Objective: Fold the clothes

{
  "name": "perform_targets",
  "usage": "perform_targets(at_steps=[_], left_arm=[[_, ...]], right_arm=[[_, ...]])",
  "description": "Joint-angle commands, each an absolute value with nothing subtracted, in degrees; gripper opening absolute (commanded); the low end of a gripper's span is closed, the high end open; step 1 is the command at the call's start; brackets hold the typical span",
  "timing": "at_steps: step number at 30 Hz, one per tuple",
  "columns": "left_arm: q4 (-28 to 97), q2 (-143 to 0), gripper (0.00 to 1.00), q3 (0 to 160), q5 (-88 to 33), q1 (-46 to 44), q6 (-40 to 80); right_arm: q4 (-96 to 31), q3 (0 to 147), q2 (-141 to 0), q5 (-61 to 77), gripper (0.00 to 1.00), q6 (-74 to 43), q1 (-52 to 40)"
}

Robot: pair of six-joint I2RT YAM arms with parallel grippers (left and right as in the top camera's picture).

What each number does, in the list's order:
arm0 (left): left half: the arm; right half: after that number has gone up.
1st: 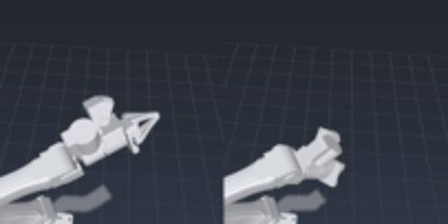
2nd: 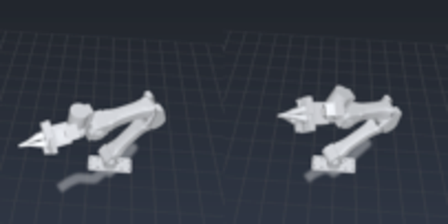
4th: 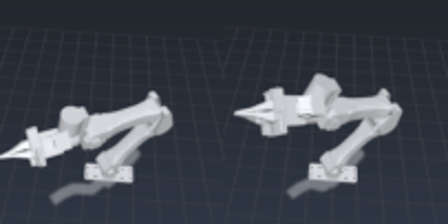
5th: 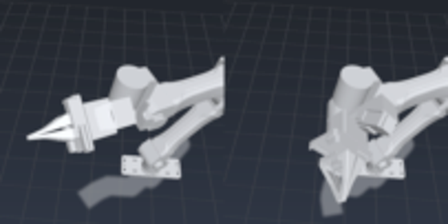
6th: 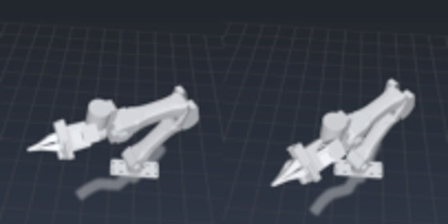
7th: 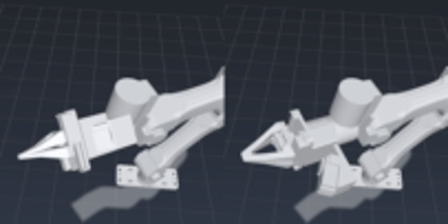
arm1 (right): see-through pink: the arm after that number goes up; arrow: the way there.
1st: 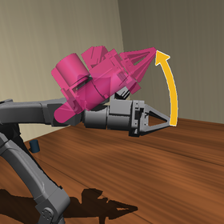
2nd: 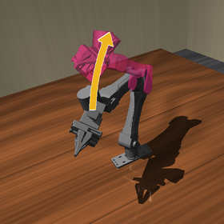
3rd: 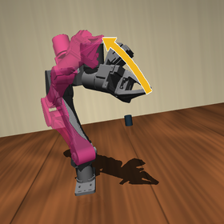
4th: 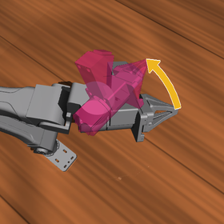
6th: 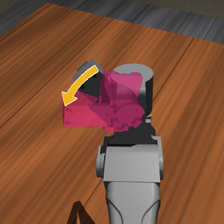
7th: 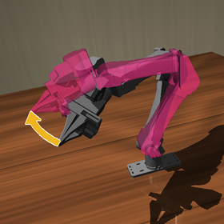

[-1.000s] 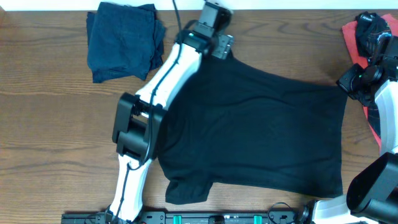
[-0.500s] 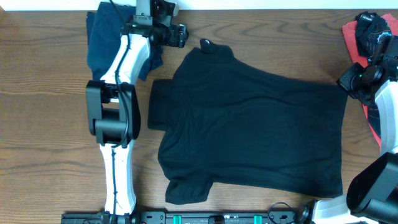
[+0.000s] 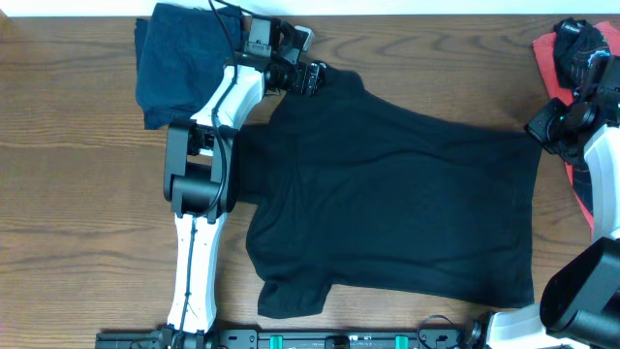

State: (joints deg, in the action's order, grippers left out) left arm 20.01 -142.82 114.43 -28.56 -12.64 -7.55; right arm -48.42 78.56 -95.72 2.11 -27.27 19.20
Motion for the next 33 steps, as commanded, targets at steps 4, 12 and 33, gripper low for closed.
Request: perform_targets(at_steps=[4, 12, 33], left_arm=[[17.7, -143.1, 0.80, 114.6, -29.4, -12.6, -8.1], [16.9, -143.7, 0.80, 114.6, -29.4, -13.4, -8.2], [16.1, -144.4, 0.57, 114.6, -29.3, -14.3, -8.1]], right_arm=[[-48.5, 78.2, -95.6, 1.7, 0.01, -26.0, 18.7], [-48.7, 78.2, -95.6, 1.7, 0.01, -26.1, 18.7], [-48.7, 78.2, -95.6, 1.7, 0.01, -26.0, 18.7]])
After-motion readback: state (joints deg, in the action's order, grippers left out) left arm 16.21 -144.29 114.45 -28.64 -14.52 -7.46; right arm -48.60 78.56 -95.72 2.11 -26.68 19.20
